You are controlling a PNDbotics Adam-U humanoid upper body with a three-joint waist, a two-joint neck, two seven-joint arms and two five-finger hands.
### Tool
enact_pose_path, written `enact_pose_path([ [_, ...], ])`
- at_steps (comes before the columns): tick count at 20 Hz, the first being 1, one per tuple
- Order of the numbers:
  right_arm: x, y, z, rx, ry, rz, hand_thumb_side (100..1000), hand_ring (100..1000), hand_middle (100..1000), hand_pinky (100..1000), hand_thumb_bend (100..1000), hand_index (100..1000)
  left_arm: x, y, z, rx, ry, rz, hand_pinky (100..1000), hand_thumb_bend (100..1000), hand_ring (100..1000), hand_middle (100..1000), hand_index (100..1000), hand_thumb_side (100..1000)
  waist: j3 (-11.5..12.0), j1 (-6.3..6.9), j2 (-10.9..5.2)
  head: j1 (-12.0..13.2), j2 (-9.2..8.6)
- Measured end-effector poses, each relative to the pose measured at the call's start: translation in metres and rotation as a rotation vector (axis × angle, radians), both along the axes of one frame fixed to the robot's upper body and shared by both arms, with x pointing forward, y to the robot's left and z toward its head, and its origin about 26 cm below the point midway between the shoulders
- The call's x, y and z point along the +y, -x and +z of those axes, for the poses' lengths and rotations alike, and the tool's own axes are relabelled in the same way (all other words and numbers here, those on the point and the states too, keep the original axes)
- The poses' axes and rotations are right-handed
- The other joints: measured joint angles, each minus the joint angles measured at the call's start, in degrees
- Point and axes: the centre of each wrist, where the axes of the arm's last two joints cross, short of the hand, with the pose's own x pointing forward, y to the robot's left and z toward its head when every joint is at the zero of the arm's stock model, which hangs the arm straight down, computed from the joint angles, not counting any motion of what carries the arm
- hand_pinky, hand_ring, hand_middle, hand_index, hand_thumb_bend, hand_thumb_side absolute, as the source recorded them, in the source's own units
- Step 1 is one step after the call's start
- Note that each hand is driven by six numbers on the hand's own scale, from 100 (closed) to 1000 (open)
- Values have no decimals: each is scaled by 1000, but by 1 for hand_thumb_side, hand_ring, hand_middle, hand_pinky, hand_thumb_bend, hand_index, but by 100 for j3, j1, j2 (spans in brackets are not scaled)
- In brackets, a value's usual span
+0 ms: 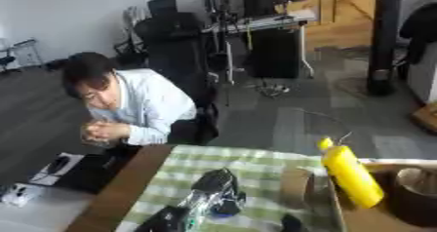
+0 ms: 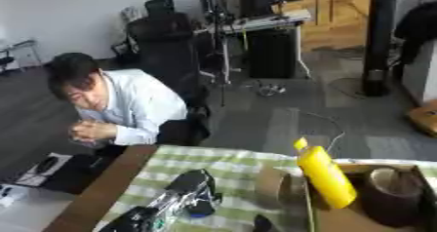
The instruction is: Pick up objects on the table and place them in the box.
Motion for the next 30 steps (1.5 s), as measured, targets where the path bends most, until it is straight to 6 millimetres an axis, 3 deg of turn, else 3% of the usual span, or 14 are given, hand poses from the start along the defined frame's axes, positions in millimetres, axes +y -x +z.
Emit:
enact_pose_path([
  [9,0,0,0,0,-2,1,1000,965,797,891,100,734,0,-3,7,75,5,-39,100,118,100,100,100,309,0,18,-12,-10,-1],
  [21,-2,2,-2,12,-1,-9,1000,966,797,890,100,734,-20,-13,36,287,26,-118,100,156,100,100,100,299,113,122,-56,-169,19],
  [30,-5,3,-1,16,8,-18,1000,966,797,890,100,734,-31,-18,70,310,23,-137,100,175,100,100,100,285,148,204,-135,-234,75],
])
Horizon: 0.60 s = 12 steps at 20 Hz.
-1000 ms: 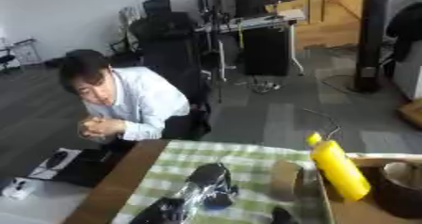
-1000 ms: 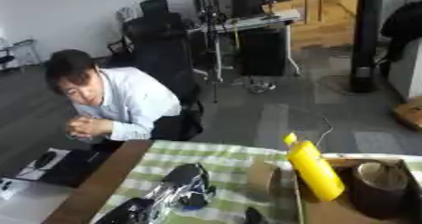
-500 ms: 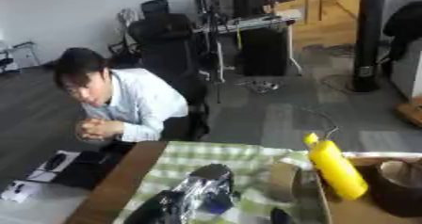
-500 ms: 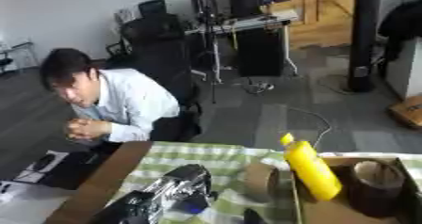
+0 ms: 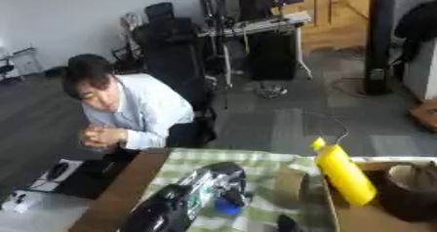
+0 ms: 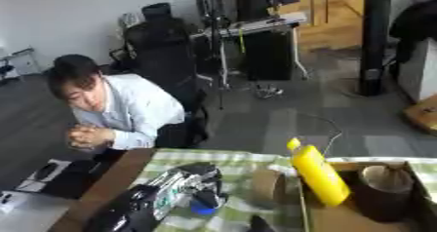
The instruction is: Pick up objects on the table and place them in the box.
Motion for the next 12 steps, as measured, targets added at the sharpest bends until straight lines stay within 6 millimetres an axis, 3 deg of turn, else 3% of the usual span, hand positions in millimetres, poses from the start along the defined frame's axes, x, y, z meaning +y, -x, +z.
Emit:
enact_pose_path([
  [12,0,0,0,1,-4,-5,1000,966,797,890,100,734,-8,-4,25,-26,-33,-2,100,201,100,100,100,258,7,26,-22,-7,39],
])
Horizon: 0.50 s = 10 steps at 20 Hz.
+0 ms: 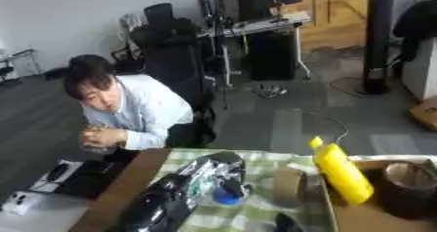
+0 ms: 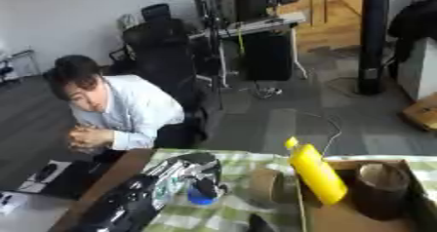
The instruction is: Pick up objects on the table and place them in the box.
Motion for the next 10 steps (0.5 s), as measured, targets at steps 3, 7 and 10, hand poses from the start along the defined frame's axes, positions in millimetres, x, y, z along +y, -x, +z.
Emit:
enact_pose_path([
  [3,0,0,0,1,0,-1,1000,966,797,890,100,734,-2,-2,13,-13,-15,-2,100,203,100,100,100,255,12,0,-19,0,2],
  [7,-2,1,0,5,6,-5,1000,966,797,889,100,733,-7,-4,30,-24,-29,-13,100,205,100,100,100,248,30,5,-46,0,49],
  [10,-2,1,0,7,7,-7,1000,966,797,889,100,733,-12,-5,46,-42,-39,-24,100,210,100,100,100,241,30,28,-53,-1,66],
])
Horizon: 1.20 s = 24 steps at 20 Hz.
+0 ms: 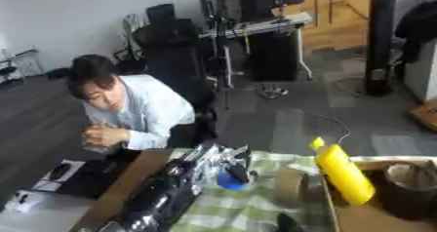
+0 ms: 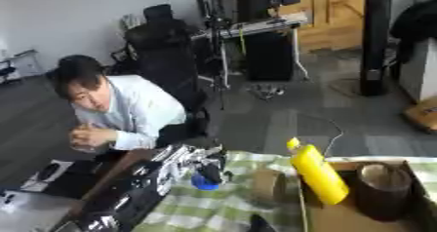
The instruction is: Pick up objects on the table and place them in the box.
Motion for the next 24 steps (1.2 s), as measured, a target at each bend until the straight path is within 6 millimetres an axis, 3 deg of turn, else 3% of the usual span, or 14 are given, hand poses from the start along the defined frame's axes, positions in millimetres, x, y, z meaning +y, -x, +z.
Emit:
enact_pose_path([
  [7,-2,0,1,-2,7,-5,1000,966,797,889,100,734,-13,0,25,-32,-11,-25,100,201,100,100,100,230,-1,28,-29,-11,34],
  [15,-3,0,3,-1,8,-2,1000,965,797,889,100,733,-43,6,82,-150,-12,-105,100,166,100,100,100,222,3,72,-88,-91,41],
  [20,-4,0,4,-1,6,3,1000,965,797,888,100,733,-82,11,110,-203,10,-205,100,133,100,100,100,231,-12,99,-139,-185,83],
  [24,-4,-1,6,-5,0,11,1000,965,797,888,100,734,-115,15,118,-221,42,-284,100,122,100,100,100,238,-79,131,-152,-176,84],
])
